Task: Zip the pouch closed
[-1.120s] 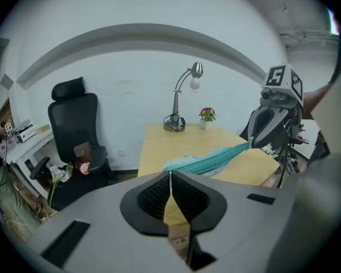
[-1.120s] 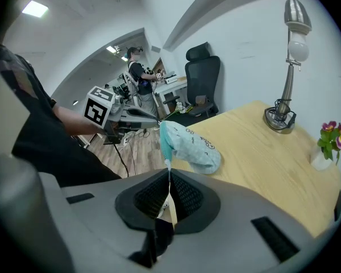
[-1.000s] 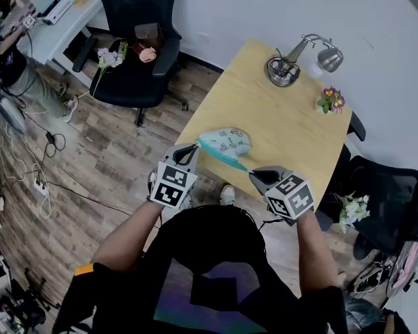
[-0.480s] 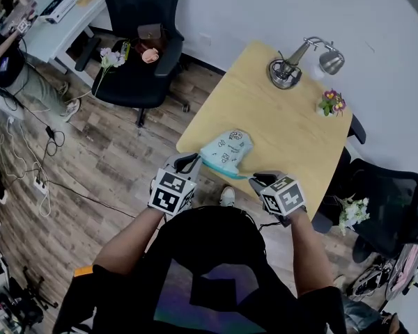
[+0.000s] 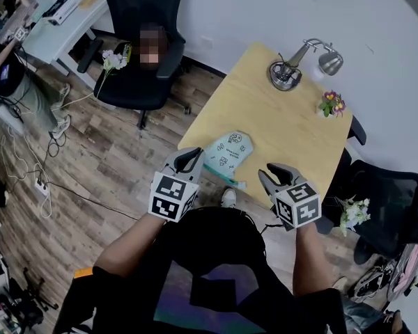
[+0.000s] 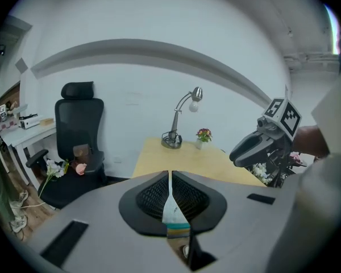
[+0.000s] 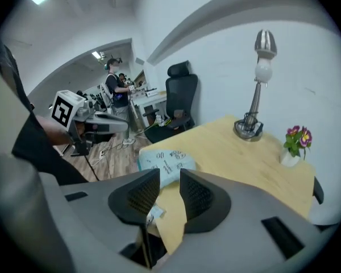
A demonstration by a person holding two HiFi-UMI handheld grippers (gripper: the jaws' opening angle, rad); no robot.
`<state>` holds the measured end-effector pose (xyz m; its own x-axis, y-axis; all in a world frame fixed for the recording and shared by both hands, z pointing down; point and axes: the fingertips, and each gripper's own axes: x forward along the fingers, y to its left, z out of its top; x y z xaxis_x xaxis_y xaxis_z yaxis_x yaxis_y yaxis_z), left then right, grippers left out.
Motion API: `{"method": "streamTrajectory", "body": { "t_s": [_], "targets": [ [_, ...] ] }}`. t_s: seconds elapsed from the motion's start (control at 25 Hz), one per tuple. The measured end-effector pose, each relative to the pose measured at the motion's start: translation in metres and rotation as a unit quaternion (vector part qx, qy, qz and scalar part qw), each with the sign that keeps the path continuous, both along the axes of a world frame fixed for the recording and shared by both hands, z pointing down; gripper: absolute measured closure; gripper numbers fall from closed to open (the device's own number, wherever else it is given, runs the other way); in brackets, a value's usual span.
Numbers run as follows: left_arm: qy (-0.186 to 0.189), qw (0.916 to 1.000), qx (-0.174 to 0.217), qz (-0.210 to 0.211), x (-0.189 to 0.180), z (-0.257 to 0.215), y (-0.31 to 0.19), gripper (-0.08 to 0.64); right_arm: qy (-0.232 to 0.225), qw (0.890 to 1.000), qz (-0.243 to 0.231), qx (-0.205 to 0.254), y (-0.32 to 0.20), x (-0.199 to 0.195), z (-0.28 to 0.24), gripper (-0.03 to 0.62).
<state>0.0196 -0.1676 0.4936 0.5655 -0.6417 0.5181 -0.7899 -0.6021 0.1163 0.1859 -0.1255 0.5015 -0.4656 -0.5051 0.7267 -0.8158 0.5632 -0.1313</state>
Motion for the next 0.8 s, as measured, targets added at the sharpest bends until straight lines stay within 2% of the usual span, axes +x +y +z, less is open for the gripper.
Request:
{"method": "streamTrajectory", "body": {
  "t_s": [0.12,0.24,0.48,0.8],
  "targets": [
    [0.015,0.9993,0.035,-0.004,0.006,-0.035,-0.003,0.545,-0.006,0.997,0.032,0.072,-0.017,-0.009,-0.040,0.497],
    [0.031,0.9968,0.073,-0.009,0.011,-0.074,-0.005,0.545,-0.021,0.989,0.064,0.133,-0.027,-0.017,-0.079,0.544],
    [0.050,0.9884,0.142,-0.021,0.017,-0.143,0.000,0.546,-0.047,0.973,0.091,0.205,-0.026,-0.037,-0.134,0.574],
    [0.075,0.9864,0.144,-0.026,0.023,-0.173,0.020,0.546,-0.081,0.959,0.103,0.250,-0.015,-0.058,-0.169,0.575]
  ]
}}
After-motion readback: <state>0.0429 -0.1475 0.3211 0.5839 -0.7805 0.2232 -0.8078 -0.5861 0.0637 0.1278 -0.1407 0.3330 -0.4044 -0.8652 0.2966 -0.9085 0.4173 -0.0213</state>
